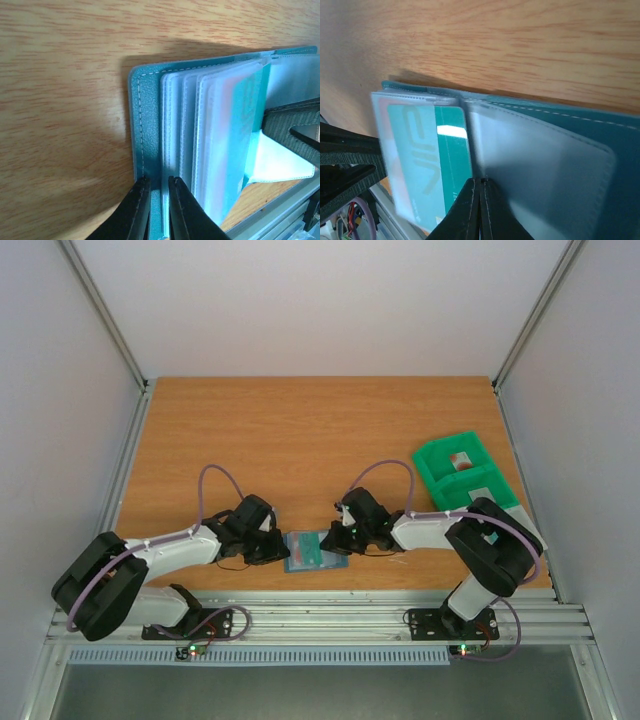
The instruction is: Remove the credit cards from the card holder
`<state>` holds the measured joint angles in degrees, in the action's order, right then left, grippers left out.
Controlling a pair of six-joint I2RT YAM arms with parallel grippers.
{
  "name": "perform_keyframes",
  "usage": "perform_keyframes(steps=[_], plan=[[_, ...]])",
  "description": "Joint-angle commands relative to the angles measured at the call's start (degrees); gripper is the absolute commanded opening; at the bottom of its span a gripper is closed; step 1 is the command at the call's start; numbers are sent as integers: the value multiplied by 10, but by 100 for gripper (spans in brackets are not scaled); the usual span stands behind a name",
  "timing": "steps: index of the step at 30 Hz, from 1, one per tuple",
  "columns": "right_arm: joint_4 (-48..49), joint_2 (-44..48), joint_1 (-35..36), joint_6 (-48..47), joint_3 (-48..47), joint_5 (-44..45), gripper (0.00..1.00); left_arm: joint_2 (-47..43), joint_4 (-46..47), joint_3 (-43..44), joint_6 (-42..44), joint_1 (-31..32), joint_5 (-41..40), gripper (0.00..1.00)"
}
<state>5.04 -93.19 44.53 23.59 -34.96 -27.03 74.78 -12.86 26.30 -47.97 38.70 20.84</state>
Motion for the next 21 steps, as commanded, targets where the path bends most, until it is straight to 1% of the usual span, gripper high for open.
perform_keyframes(steps=[1,3,9,11,15,18,21], plan=[[-3,32,-18,-2,18,-1,1,0,-40,0,7,-1,-34,13],[-4,36,-17,-9,14,-11,1,-1,-41,3,4,-1,-30,13],[13,29,-18,-7,13,-17,14,-30,-49,21,-7,-1,-11,17],[14,22,-18,-10,10,-19,17,-44,-57,30,-9,-1,-9,21],[25,9,-18,-9,9,-26,18,-64,-47,38,-17,0,1,24],[30,1,-17,-9,10,-27,18,-71,1,30,-30,2,21,24],[37,-5,-18,-7,13,-30,17,-52,35,31,-33,2,33,23]])
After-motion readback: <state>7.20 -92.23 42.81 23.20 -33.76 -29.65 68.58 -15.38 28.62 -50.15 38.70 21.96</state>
